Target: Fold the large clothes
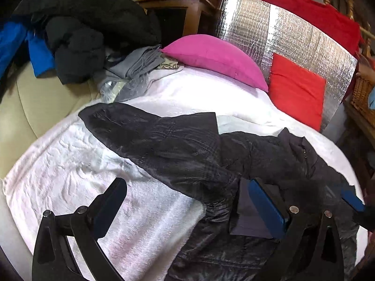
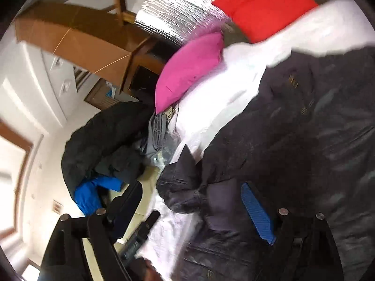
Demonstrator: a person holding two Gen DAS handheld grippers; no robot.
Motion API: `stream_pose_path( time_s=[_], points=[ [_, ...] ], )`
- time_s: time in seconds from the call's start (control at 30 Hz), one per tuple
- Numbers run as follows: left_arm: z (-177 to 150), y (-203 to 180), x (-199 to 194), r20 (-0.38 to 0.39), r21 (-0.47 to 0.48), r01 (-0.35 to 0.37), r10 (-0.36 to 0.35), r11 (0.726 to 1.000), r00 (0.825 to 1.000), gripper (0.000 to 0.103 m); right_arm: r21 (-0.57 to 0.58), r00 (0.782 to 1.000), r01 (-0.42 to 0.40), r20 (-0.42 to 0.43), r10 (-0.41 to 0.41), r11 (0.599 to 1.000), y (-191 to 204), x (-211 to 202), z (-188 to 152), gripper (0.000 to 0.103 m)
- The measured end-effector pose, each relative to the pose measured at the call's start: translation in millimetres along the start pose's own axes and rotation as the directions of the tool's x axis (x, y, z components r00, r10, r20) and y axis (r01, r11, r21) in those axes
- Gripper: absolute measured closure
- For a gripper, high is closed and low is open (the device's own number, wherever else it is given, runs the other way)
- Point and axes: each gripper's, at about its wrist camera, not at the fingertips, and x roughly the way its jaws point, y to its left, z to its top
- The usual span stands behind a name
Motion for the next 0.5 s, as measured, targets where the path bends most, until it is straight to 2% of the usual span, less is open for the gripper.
stream_pose_path(
  time_s=[0.03, 0.07, 0.1, 0.17, 0.23, 0.33, 0.37, 0.4, 0.47, 0.5],
  points=[
    [0.3, -2.5, 2.5, -0.008, -0.001, 0.013, -0.013, 1.000, 1.000, 0.000, -0.022, 0.998, 0.056, 0.031, -0.055, 0.998, -5.5, -15.0, 0.5, 0.014],
    [-0.6, -5.1, 5.4, -0.020, 0.001, 0.022, -0.022, 1.000, 1.000, 0.000, -0.036, 0.987, 0.144, 0.084, -0.140, 0.989, -15.5, -34.1, 4.5, 0.014],
    [-2.6, -8.5, 9.1, -0.037, 0.002, 0.029, -0.029, 1.000, 0.999, 0.000, -0.031, 0.961, 0.240, 0.148, -0.233, 0.970, -30.7, -56.1, 9.6, 0.014],
    [-5.0, -15.1, 15.2, -0.053, 0.009, 0.039, -0.039, 0.999, 0.998, 0.000, 0.022, 0.914, 0.342, 0.223, -0.338, 0.939, -63.4, -89.7, 9.6, 0.014],
    [-9.9, -26.7, 20.7, -0.074, 0.036, 0.063, -0.060, 0.997, 0.995, 0.000, 0.132, 0.854, 0.437, 0.248, -0.457, 0.889, -110.2, -118.7, 16.8, 0.014],
    [-17.2, -47.8, 24.4, -0.067, 0.109, 0.090, -0.083, 0.990, 0.994, 0.002, 0.236, 0.805, 0.507, 0.213, -0.553, 0.829, -171.8, -139.3, 23.4, 0.015],
    [-19.6, -55.6, 26.2, -0.068, 0.136, 0.101, -0.092, 0.986, 0.993, 0.009, 0.256, 0.802, 0.516, 0.193, -0.566, 0.818, -185.5, -140.3, 24.6, 0.016],
    [-22.0, -63.8, 29.3, -0.077, 0.164, 0.114, -0.102, 0.980, 0.992, 0.020, 0.273, 0.808, 0.513, 0.168, -0.565, 0.814, -201.4, -140.6, 27.2, 0.017],
    [-25.6, -75.9, 37.5, -0.109, 0.197, 0.129, -0.109, 0.972, 0.988, 0.027, 0.284, 0.827, 0.496, 0.134, -0.546, 0.821, -219.4, -135.1, 33.4, 0.020],
    [-28.0, -81.6, 44.2, -0.134, 0.203, 0.135, -0.109, 0.970, 0.985, 0.027, 0.272, 0.833, 0.497, 0.117, -0.541, 0.824, -224.3, -129.3, 36.6, 0.021]
  ],
)
